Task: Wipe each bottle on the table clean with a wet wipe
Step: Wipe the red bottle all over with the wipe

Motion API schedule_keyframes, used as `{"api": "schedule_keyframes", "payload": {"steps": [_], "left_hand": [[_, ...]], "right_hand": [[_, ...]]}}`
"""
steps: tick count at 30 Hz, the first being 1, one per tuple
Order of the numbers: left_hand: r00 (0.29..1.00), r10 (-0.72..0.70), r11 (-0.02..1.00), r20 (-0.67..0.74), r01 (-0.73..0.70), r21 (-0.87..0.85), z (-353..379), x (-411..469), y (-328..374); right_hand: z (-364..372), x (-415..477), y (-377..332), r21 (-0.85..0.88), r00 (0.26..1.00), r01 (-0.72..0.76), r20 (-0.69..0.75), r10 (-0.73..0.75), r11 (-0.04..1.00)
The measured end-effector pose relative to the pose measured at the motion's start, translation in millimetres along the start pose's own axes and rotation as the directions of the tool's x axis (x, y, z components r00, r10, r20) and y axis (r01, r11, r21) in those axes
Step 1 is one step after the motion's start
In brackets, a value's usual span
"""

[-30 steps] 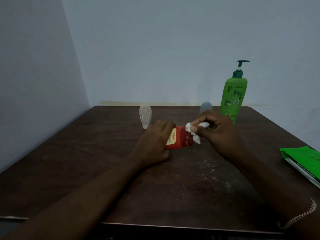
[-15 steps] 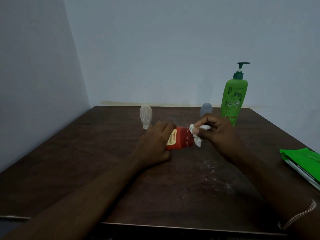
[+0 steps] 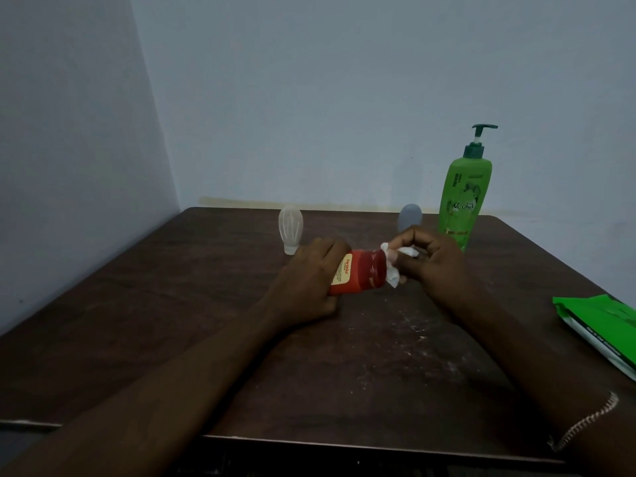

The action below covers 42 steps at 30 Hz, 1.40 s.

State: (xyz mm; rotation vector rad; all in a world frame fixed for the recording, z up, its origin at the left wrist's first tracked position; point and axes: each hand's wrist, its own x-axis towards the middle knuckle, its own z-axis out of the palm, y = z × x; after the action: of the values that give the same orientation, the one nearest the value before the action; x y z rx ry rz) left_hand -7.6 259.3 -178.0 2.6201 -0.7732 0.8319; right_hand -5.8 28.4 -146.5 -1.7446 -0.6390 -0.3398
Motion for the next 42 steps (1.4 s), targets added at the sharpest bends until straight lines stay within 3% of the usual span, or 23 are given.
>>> {"api": "schedule_keyframes", "payload": {"steps": [3, 5, 6, 8, 10, 13, 15, 17, 21, 25, 30, 34, 38, 42], "left_hand": [[0.992, -0.085, 0.978, -0.088, 0.067, -0.197, -1.5, 1.8, 7.6], [0.953, -0.288, 0.874, -0.1, 0.219, -0.435, -6.0, 6.2, 14.0], [0.914, -0.401, 0.765, -0.058, 0.3, -0.569, -8.9, 8.7, 16.0], [0.834, -0.545, 0.451, 0.083, 0.376, -0.809, -15.3, 11.6, 15.1], [0.794, -0.568, 0.126, 0.217, 0.344, -0.93, -22.4, 11.1, 9.3], [0.778, -0.495, -0.327, 0.388, 0.247, -0.912, -30.3, 9.6, 2.5], [0.769, -0.452, -0.498, 0.453, 0.204, -0.843, -30.8, 10.3, -0.4], [0.758, -0.435, -0.6, 0.487, 0.16, -0.784, -28.1, 10.9, -4.1], [0.721, -0.445, -0.65, 0.531, 0.147, -0.745, -22.9, 10.7, -12.3], [0.694, -0.462, -0.646, 0.552, 0.164, -0.746, -22.8, 10.9, -7.5], [0.679, -0.469, -0.638, 0.565, 0.182, -0.748, -23.0, 11.4, 3.7], [0.668, -0.474, -0.627, 0.575, 0.203, -0.752, -21.1, 11.7, 9.4], [0.669, -0.49, -0.624, 0.559, 0.179, -0.761, -23.0, 10.9, 3.7], [0.652, -0.514, -0.617, 0.557, 0.17, -0.769, -25.1, 10.9, 3.5]], "right_hand": [[-0.4, 1.2, 6.0, -0.005, 0.998, -0.059, -0.038, 0.059, 0.998], [0.0, 2.2, 8.5, 0.075, 0.994, -0.077, -0.076, 0.082, 0.994], [0.2, 2.5, 9.2, 0.119, 0.992, -0.084, -0.085, 0.094, 0.989], [1.3, 2.1, 9.1, 0.169, 0.991, -0.096, -0.078, 0.111, 0.981], [3.9, 0.7, 5.8, 0.181, 0.993, -0.094, -0.059, 0.107, 0.979], [7.6, -1.4, -2.5, 0.167, 0.996, -0.046, -0.068, 0.058, 0.985], [8.4, -2.5, -5.2, 0.132, 0.996, -0.009, -0.083, 0.02, 0.991], [9.6, -3.7, -6.5, 0.119, 0.997, 0.027, -0.073, -0.018, 0.993], [14.6, -6.4, -10.4, -0.043, 0.978, 0.205, -0.028, -0.206, 0.978], [23.1, -10.9, -17.0, -0.115, 0.967, 0.251, -0.014, -0.254, 0.961], [23.7, -15.5, -22.7, -0.367, 0.902, 0.399, -0.009, -0.432, 0.84], [27.5, -17.3, -24.7, -0.514, 0.866, 0.471, 0.114, -0.487, 0.717], [26.1, -17.9, -24.1, -0.555, 0.862, 0.48, 0.157, -0.481, 0.68], [23.7, -19.1, -28.2, -0.491, 0.848, 0.496, 0.097, -0.521, 0.716]]}}
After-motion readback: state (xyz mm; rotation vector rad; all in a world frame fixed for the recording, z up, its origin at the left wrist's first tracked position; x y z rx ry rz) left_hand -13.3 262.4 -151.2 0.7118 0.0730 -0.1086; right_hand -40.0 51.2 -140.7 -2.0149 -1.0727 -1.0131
